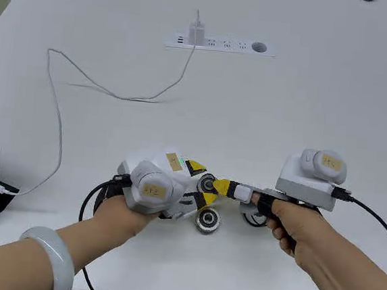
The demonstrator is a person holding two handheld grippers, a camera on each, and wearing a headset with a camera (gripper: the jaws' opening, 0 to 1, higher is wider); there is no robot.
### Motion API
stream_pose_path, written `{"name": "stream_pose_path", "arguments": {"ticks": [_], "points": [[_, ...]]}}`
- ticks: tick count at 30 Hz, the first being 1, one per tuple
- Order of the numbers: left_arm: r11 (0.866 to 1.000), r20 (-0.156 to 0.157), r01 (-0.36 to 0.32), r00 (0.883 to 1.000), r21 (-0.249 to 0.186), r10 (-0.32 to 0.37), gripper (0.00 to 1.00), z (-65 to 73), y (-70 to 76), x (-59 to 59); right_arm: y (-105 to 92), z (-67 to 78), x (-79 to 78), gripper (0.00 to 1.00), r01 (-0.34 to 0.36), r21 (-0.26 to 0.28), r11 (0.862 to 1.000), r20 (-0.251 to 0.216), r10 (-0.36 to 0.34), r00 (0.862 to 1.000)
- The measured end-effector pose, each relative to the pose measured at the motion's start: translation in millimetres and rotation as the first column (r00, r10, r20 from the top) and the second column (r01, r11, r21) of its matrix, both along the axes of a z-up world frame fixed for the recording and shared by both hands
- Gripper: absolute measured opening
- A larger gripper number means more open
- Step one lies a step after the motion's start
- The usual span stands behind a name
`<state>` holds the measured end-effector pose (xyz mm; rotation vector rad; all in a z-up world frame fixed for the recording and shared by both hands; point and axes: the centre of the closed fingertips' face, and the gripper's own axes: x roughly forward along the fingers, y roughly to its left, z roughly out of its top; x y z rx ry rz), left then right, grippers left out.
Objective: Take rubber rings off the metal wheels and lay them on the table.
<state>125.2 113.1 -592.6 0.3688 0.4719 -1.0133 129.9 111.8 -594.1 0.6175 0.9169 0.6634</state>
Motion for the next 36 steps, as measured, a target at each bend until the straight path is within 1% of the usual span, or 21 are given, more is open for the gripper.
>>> {"name": "stream_pose_path", "arguments": {"ticks": [1, 4, 11, 12, 14, 15, 17, 19, 21, 24, 26, 28, 29, 32, 33, 36], "points": [[1.000, 0.000, -0.001, 1.000, 0.001, 0.001, 0.35, -0.2, 0.1, -0.3, 0.8, 1.0, 0.3, 0.02, -0.002, -0.001, 1.000, 0.003, 0.002, 1.000], [1.000, 0.001, -0.004, 1.000, 0.001, 0.004, 0.37, 0.3, 0.9, -1.3, 3.1, 4.1, 1.3, 0.02, -0.003, 0.006, 1.000, 0.006, 0.003, 1.000], [1.000, 0.001, -0.025, 1.000, -0.003, 0.025, 0.42, -0.1, 11.0, -4.2, 9.9, 14.2, 1.2, 0.02, -0.011, 0.027, 1.000, 0.018, 0.010, 1.000], [0.999, -0.001, -0.031, 1.000, -0.013, 0.031, 0.43, 0.4, 12.7, -4.3, 10.5, 16.9, 0.9, 0.02, -0.011, 0.031, 0.999, 0.023, 0.010, 1.000], [0.999, 0.005, -0.038, 0.999, -0.013, 0.038, 0.45, 0.9, 15.7, -4.4, 12.2, 21.1, 0.2, 0.02, -0.009, 0.049, 0.999, 0.022, 0.008, 1.000], [0.999, 0.002, -0.044, 0.999, -0.018, 0.044, 0.46, 1.2, 17.4, -4.7, 12.2, 23.4, -0.1, 0.02, -0.006, 0.053, 0.999, 0.024, 0.005, 1.000], [0.998, 0.006, -0.049, 0.999, -0.026, 0.049, 0.48, 2.2, 19.1, -5.6, 12.3, 24.5, -0.4, 0.02, -0.007, 0.059, 0.998, 0.026, 0.005, 1.000], [0.998, 0.001, -0.058, 0.998, -0.025, 0.058, 0.49, 1.5, 21.4, -6.8, 12.0, 26.2, -1.9, 0.02, -0.005, 0.067, 0.998, 0.026, 0.003, 1.000], [0.997, -0.001, -0.062, 0.998, -0.034, 0.062, 0.51, 1.8, 22.4, -8.3, 11.1, 29.4, -4.4, 0.02, 0.003, 0.079, 0.997, 0.025, -0.005, 1.000], [0.996, 0.000, -0.070, 0.998, -0.047, 0.070, 0.55, 3.3, 23.0, -10.1, 9.1, 31.6, -7.4, 0.02, 0.014, 0.097, 0.995, 0.020, -0.016, 1.000], [0.996, 0.004, -0.075, 0.997, -0.049, 0.075, 0.59, 3.9, 23.4, -11.0, 7.1, 32.6, -10.7, 0.02, 0.021, 0.102, 0.995, 0.020, -0.023, 1.000], [0.994, 0.001, -0.085, 0.996, -0.064, 0.085, 0.64, 6.2, 23.5, -12.4, 4.1, 34.3, -14.1, 0.02, 0.027, 0.110, 0.994, 0.019, -0.030, 0.999], [0.994, 0.004, -0.088, 0.996, -0.066, 0.088, 0.65, 7.3, 24.1, -13.1, 2.5, 35.1, -15.5, 0.02, 0.032, 0.114, 0.993, 0.017, -0.034, 0.999], [0.993, 0.009, -0.097, 0.995, -0.069, 0.098, 0.69, 9.0, 26.8, -14.3, -5.6, 39.1, -23.7, 0.02, 0.052, 0.125, 0.991, 0.015, -0.054, 0.998], [0.992, 0.006, -0.099, 0.995, -0.072, 0.100, 0.70, 9.2, 27.7, -15.1, -8.3, 39.9, -25.4, 0.02, 0.058, 0.126, 0.990, 0.015, -0.061, 0.998], [0.991, 0.006, -0.106, 0.994, -0.078, 0.107, 0.71, 9.3, 30.5, -16.6, -17.4, 39.9, -32.2, 0.02, 0.077, 0.130, 0.989, 0.005, -0.078, 0.997]]}}
